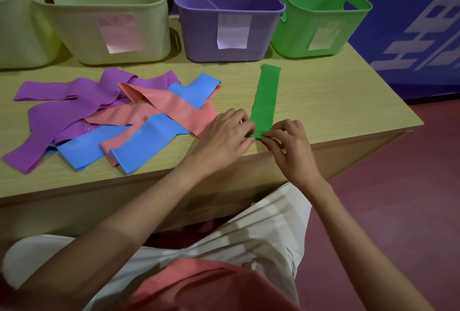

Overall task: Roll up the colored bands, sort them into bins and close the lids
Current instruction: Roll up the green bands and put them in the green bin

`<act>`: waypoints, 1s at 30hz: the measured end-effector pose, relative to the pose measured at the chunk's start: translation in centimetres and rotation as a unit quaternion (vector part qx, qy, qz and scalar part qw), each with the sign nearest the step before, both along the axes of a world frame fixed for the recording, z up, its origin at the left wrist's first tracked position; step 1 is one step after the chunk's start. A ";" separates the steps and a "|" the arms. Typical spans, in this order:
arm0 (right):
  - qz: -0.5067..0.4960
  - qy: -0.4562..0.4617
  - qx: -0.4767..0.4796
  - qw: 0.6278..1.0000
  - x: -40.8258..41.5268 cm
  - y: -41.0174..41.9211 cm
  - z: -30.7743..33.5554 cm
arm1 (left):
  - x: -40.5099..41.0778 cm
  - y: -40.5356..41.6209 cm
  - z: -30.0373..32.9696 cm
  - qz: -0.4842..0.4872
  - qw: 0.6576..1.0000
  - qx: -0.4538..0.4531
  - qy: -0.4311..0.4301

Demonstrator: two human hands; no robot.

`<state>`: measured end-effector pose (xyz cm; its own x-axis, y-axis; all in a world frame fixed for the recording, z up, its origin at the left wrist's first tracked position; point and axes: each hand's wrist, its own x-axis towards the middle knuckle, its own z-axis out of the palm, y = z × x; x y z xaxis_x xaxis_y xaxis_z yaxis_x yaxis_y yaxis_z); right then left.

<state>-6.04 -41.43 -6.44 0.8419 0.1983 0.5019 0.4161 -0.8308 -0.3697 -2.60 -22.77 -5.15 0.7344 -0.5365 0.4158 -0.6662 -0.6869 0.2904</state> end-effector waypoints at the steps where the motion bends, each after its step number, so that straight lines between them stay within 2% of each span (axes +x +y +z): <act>1: 0.004 0.001 -0.002 1.000 0.1 0.0 0.1 | 0.1 0.0 0.1 -0.002 1.000 0.001 0.005; 23: -0.015 -0.013 0.017 1.000 -0.1 0.1 -0.7 | 1.5 0.1 -0.2 -0.059 0.998 0.000 -0.023; 30: 0.008 0.028 0.009 1.000 0.9 -0.4 -0.3 | 1.4 -0.3 -0.1 -0.037 0.998 -0.041 0.025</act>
